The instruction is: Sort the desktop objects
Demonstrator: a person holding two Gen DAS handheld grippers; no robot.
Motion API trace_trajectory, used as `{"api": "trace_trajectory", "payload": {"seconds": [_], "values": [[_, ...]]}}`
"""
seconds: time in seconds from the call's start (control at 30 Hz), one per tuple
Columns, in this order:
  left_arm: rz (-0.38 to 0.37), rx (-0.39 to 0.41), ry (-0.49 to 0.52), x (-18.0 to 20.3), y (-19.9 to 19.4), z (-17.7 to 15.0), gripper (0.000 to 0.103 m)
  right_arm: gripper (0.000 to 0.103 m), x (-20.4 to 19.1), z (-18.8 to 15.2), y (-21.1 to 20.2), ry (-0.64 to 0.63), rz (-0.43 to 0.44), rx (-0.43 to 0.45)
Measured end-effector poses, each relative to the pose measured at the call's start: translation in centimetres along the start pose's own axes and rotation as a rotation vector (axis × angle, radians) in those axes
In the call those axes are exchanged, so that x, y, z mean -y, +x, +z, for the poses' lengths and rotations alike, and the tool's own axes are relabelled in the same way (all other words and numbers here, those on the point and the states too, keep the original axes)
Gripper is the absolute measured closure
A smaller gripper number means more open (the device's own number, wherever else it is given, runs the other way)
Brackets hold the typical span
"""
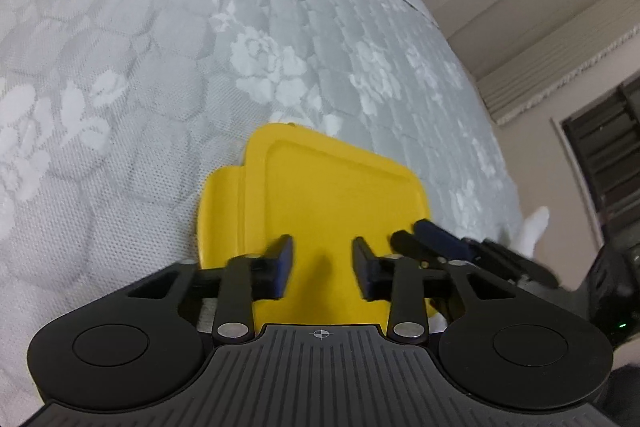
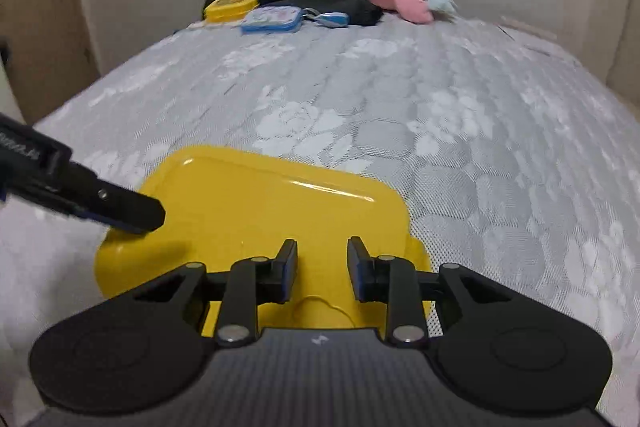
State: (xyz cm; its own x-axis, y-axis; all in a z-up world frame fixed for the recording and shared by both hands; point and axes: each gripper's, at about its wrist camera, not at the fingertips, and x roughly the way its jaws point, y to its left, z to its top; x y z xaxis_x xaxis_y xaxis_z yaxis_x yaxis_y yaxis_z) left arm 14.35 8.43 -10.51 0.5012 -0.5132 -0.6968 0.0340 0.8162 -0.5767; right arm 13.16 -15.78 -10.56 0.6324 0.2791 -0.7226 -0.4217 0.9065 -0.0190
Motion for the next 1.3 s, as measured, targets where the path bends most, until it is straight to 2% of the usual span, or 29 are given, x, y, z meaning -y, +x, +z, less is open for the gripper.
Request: {"api": "trace_trajectory", "payload": {"seconds": [0.1, 0.2, 0.27, 0.3, 0.33, 0.47, 0.53, 0.6, 0.67, 0.8, 0.87, 0.93, 1.13, 1.3], "values": [[0.01, -0.009, -0.025, -0.4, 0.6, -0.1, 0.093, 0.069, -1.1, -0.4, 0.0, -0.052, -0.03, 0.007], [0.01, -0.01, -0.036, -0.4, 0.5, 0.0, 0.093, 0.068, -1.2, -0.4, 0.0, -0.045, -0.04, 0.008], [-0.005, -0.012, -0.043, -0.2, 0.1, 0.1, 0.084, 0.064, -0.6, 0.2, -0.1, -0.008, -0.006, -0.012], [-0.016, -0.005, -0.052, -0.1, -0.3, 0.3, 0.062, 0.064, 0.0, 0.4, -0.3, 0.031, 0.017, -0.022], [-0.022, 0.019, -0.053, 0.0, -1.0, 0.5, 0.05, 0.064, 0.9, 0.7, -0.6, 0.093, 0.038, -0.026], [0.004, 0.128, -0.019, 0.2, -4.2, 1.9, 0.046, 0.055, 4.9, 1.9, -2.9, 0.293, 0.032, 0.044], [0.027, 0.167, -0.04, -0.5, -5.5, 2.3, 0.034, 0.048, 6.8, 2.0, -3.7, 0.36, -0.004, 0.067], [0.056, 0.185, -0.084, -1.6, -6.2, 2.5, 0.028, 0.045, 8.5, 1.8, -4.1, 0.43, -0.03, 0.067], [0.09, 0.169, -0.121, -2.7, -6.2, 2.4, 0.027, 0.042, 10.1, 0.9, -3.8, 0.506, -0.04, 0.033], [0.14, 0.105, -0.171, -3.9, -4.9, 2.1, 0.02, 0.041, 12.0, -0.9, -2.7, 0.63, -0.006, -0.069], [0.155, 0.081, -0.178, -4.0, -4.3, 2.0, 0.016, 0.039, 12.3, -1.2, -2.4, 0.671, 0.008, -0.086], [0.166, 0.063, -0.163, -3.7, -3.8, 2.0, 0.014, 0.034, 12.3, -1.4, -1.9, 0.674, 0.009, -0.096], [0.152, 0.029, -0.133, -2.8, -1.6, 1.8, 0.01, 0.033, 11.3, -1.8, -0.6, 0.644, 0.025, -0.14], [0.181, 0.018, -0.052, -1.2, -0.4, 1.7, 0.01, 0.028, 10.1, -1.2, 0.1, 0.616, 0.06, -0.148]]}}
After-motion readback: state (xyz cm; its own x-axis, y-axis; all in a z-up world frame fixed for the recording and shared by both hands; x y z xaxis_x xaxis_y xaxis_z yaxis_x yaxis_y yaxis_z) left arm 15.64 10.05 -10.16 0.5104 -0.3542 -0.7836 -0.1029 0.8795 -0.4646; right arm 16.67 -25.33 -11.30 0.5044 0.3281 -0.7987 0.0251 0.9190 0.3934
